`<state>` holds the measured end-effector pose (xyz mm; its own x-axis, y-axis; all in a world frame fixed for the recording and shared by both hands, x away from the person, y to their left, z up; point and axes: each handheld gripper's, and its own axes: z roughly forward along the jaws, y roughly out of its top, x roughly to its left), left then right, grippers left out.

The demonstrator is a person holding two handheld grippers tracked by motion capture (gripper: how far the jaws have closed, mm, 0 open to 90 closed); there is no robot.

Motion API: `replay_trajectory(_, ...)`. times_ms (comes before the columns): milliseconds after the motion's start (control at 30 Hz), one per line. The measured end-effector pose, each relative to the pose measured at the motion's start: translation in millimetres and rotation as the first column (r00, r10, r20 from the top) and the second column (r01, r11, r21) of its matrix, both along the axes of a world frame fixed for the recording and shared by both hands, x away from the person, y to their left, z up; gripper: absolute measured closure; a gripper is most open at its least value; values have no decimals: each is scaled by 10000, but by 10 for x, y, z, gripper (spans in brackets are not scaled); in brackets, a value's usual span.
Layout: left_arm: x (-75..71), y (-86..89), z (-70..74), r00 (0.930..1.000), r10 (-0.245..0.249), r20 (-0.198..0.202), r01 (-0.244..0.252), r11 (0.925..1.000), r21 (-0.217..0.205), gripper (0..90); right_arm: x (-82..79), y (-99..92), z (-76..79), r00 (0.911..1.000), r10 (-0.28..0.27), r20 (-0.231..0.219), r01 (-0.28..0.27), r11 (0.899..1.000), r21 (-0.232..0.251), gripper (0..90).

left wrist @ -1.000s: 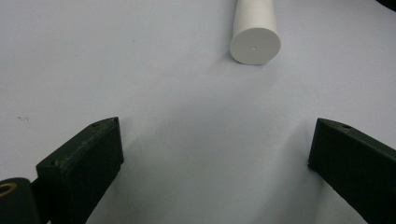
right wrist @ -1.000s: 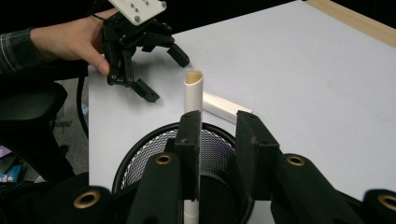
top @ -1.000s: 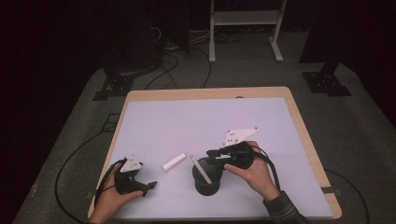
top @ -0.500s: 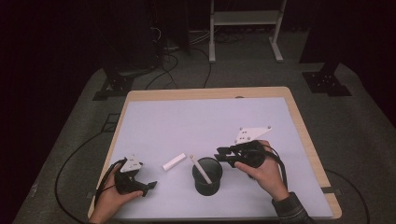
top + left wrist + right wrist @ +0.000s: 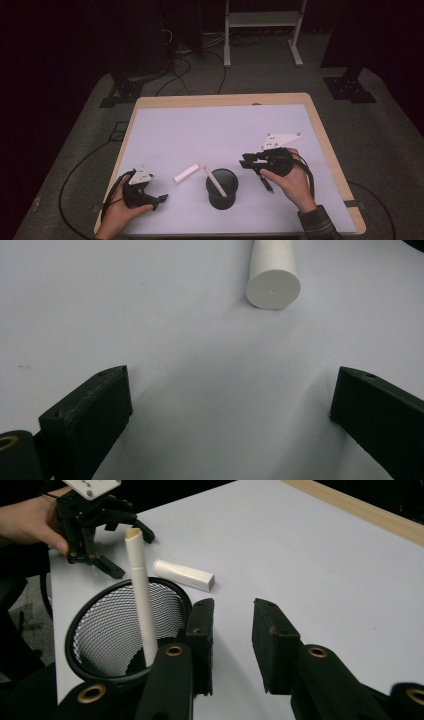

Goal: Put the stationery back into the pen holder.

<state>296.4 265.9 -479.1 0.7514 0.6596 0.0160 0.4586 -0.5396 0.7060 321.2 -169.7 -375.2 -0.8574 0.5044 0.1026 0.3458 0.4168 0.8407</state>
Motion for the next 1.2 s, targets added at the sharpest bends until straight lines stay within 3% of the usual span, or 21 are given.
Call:
replay_trajectory(400, 1, -1, -1, 10000, 14, -4, -14, 10000, -21, 21, 99, -97, -68, 9986, -487, -197, 484, 9987, -144, 688)
replay_trajectory(767, 2, 0, -1, 10000, 17, -16, -17, 10000, -29, 21, 195, -136, -120, 9922, -1193, -352, 1168, 9910, -654, 666)
replay_trajectory(933, 2, 0, -1, 10000, 11, -17, -11, 10000, -22, 21, 251, -152, -153, 9845, -1717, -366, 1673, 9807, -1008, 611)
replay_trajectory(1067, 2, 0, -1, 10000, 11, -16, -11, 10000, -21, 21, 302, -155, -182, 9755, -2180, -277, 2126, 9681, -1323, 498)
replay_trajectory(1200, 2, 0, -1, 10000, 14, -14, -14, 10000, -24, 21, 350, -137, -232, 9678, -2511, -182, 2443, 9539, -1743, 454)
